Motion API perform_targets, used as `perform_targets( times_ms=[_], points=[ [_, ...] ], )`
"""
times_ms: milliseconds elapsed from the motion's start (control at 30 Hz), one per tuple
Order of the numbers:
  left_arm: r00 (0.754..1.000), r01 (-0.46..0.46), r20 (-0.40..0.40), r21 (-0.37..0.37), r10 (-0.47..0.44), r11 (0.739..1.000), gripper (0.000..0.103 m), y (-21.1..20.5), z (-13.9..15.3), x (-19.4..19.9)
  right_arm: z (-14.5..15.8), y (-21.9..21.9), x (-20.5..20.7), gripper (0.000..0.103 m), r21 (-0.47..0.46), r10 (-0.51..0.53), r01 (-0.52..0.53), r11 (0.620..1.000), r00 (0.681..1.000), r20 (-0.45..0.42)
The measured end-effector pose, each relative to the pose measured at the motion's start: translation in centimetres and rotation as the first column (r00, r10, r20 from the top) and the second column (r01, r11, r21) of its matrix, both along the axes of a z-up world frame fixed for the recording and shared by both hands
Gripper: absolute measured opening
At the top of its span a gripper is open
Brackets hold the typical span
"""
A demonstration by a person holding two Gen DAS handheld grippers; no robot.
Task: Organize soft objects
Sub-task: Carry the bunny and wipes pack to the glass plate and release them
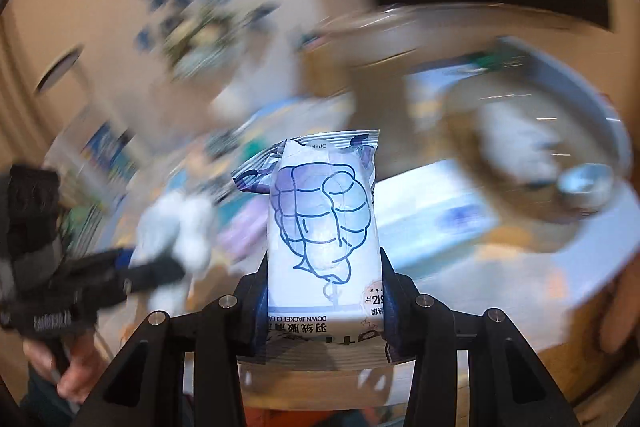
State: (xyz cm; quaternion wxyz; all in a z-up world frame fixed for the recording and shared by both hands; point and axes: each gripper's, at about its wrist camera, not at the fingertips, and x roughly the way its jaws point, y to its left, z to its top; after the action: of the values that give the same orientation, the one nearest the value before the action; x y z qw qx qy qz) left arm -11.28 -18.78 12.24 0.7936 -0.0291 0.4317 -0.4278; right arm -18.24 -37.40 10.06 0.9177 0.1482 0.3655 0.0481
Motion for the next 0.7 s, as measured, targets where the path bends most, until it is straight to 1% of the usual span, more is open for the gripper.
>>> perform_targets(
  times_ms=[67,100,167,233,300,367,400,433,467,500,567,600,633,667,700],
  points=[
    [0.995,0.084,-0.052,-0.025,-0.086,0.996,0.041,-3.7,0.5,0.2,0.4,-3.0,-0.7,0.043,-0.008,-0.069,0.069,0.998,0.998,0.008],
    [0.992,0.113,-0.058,-0.022,-0.114,0.993,0.041,-5.5,0.8,0.2,0.6,-4.9,-1.0,0.043,-0.002,-0.104,0.104,0.995,0.994,0.012],
    [0.991,0.136,0.008,0.027,-0.137,0.990,0.041,-9.0,1.9,-0.1,1.1,-8.0,-1.5,0.043,0.018,-0.156,0.156,0.988,0.988,0.021],
    [0.987,0.126,0.087,0.073,-0.132,0.989,0.041,-12.5,2.9,-0.1,1.7,-11.7,-1.6,0.043,0.050,-0.212,0.210,0.976,0.977,0.031],
    [0.984,0.100,0.140,0.091,-0.112,0.991,0.041,-14.8,3.4,0.4,2.1,-13.7,-0.9,0.043,0.073,-0.258,0.255,0.964,0.965,0.036],
    [0.972,0.051,0.225,0.099,-0.073,0.994,0.041,-17.4,3.8,1.1,2.4,-16.3,-0.1,0.043,0.125,-0.309,0.303,0.945,0.950,0.039],
    [0.968,0.035,0.245,0.098,-0.058,0.995,0.041,-18.4,3.8,1.6,2.5,-18.0,0.2,0.044,0.192,-0.350,0.333,0.923,0.935,0.059],
    [0.967,0.030,0.248,0.100,-0.054,0.994,0.041,-19.1,3.7,2.1,2.4,-18.8,0.4,0.044,0.233,-0.373,0.349,0.908,0.925,0.069],
    [0.967,0.021,0.250,0.107,-0.047,0.994,0.041,-19.9,3.5,2.8,2.1,-19.8,0.7,0.044,0.263,-0.396,0.367,0.892,0.916,0.064],
    [0.966,0.011,0.254,0.111,-0.039,0.994,0.041,-20.5,3.2,3.2,1.8,-20.6,1.3,0.044,0.268,-0.414,0.388,0.882,0.909,0.045],
    [0.964,0.003,0.265,0.120,-0.035,0.993,0.047,-21.7,2.6,3.9,1.2,-21.7,2.3,0.044,0.265,-0.434,0.415,0.870,0.901,0.014],
    [0.960,-0.018,0.280,0.122,-0.017,0.992,0.053,-22.1,2.3,4.1,0.8,-22.3,2.8,0.044,0.271,-0.436,0.420,0.866,0.900,0.000],
    [0.957,-0.042,0.291,0.121,0.005,0.992,0.071,-22.2,2.0,4.3,0.7,-22.6,3.2,0.045,0.272,-0.436,0.421,0.865,0.900,-0.005],
    [0.956,-0.049,0.292,0.111,0.014,0.993,0.083,-22.3,2.0,4.6,0.6,-22.9,3.5,0.046,0.268,-0.440,0.426,0.864,0.898,-0.010],
    [0.957,-0.045,0.290,0.097,0.015,0.994,0.083,-22.3,1.9,4.8,0.6,-23.4,3.7,0.055,0.272,-0.439,0.425,0.863,0.898,-0.010]
  ],
)
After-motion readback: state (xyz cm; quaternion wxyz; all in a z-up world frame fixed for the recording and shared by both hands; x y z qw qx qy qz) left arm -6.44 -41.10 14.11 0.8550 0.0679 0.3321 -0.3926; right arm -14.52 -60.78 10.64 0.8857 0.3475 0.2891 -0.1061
